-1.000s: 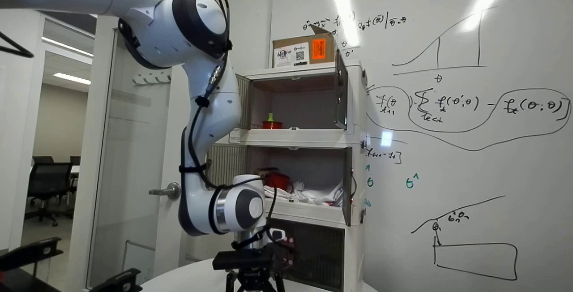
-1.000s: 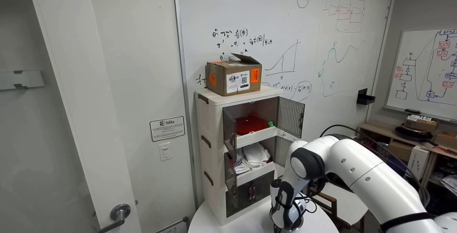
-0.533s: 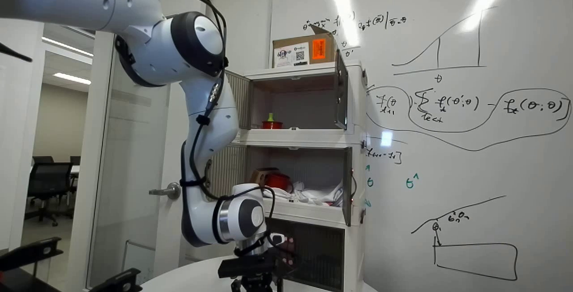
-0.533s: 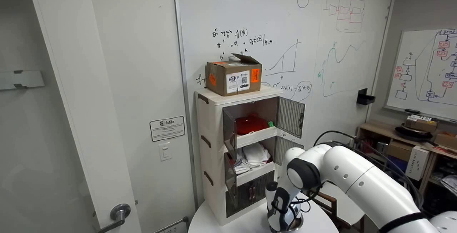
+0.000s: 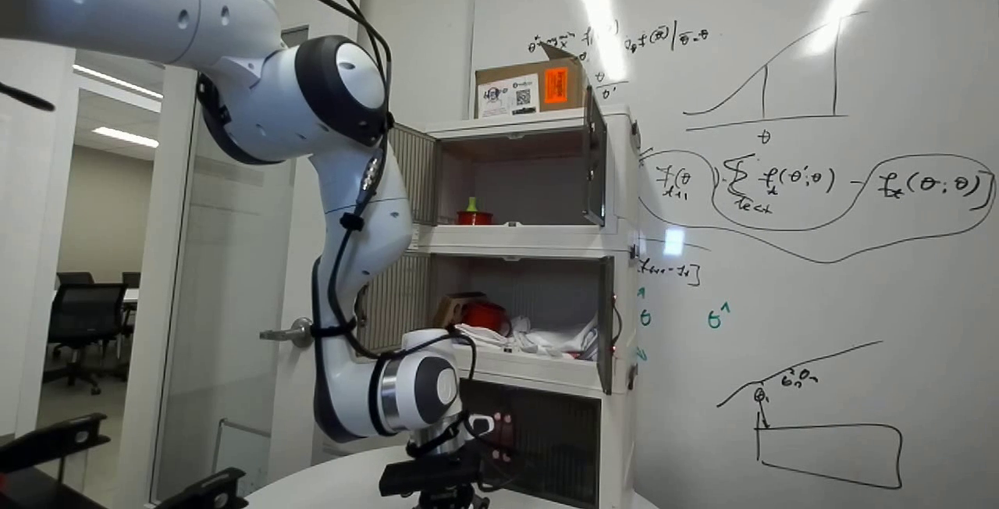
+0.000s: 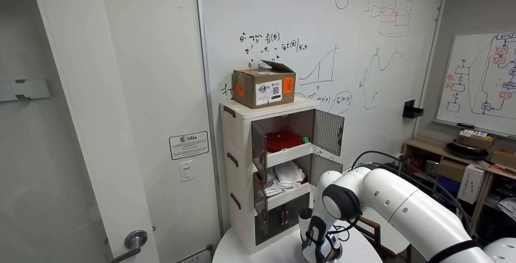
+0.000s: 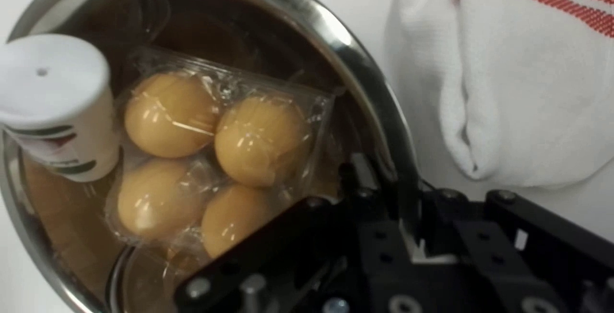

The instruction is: Put the bowl in the cabinet

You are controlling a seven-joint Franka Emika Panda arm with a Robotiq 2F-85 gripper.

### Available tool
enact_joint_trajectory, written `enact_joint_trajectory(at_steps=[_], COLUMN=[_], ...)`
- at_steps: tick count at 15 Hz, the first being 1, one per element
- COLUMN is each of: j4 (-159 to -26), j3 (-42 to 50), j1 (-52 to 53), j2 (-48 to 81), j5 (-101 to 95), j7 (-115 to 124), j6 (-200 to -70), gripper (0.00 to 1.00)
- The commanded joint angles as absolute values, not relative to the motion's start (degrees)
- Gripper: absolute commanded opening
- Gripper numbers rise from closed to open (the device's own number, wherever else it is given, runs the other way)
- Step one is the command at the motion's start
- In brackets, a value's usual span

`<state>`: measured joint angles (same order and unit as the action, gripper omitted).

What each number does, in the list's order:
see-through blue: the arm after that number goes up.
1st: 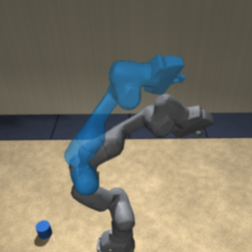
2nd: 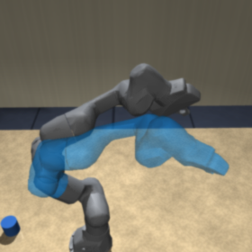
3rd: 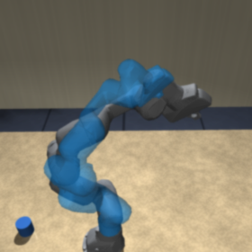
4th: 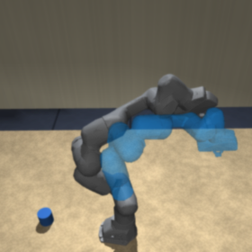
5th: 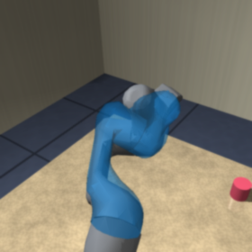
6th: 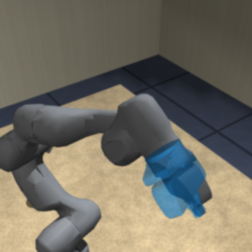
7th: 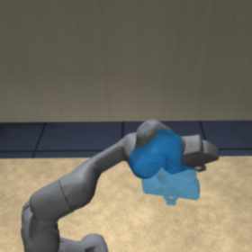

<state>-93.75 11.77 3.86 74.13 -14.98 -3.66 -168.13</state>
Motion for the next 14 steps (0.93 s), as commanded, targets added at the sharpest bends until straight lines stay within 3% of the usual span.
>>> enact_joint_trajectory(at_steps=[1, 7, 14], j4=[-95.7, -107.3, -121.3], j3=[9.4, 7.1, 10.5], j1=[2.9, 3.0, 7.0], j2=[71.6, 60.7, 47.2], j5=[-15.7, -19.4, -24.8], j7=[-7.9, -15.3, -16.0], j6=[-165.2, -165.3, -166.6], gripper=[0.0, 0.02, 0.02])
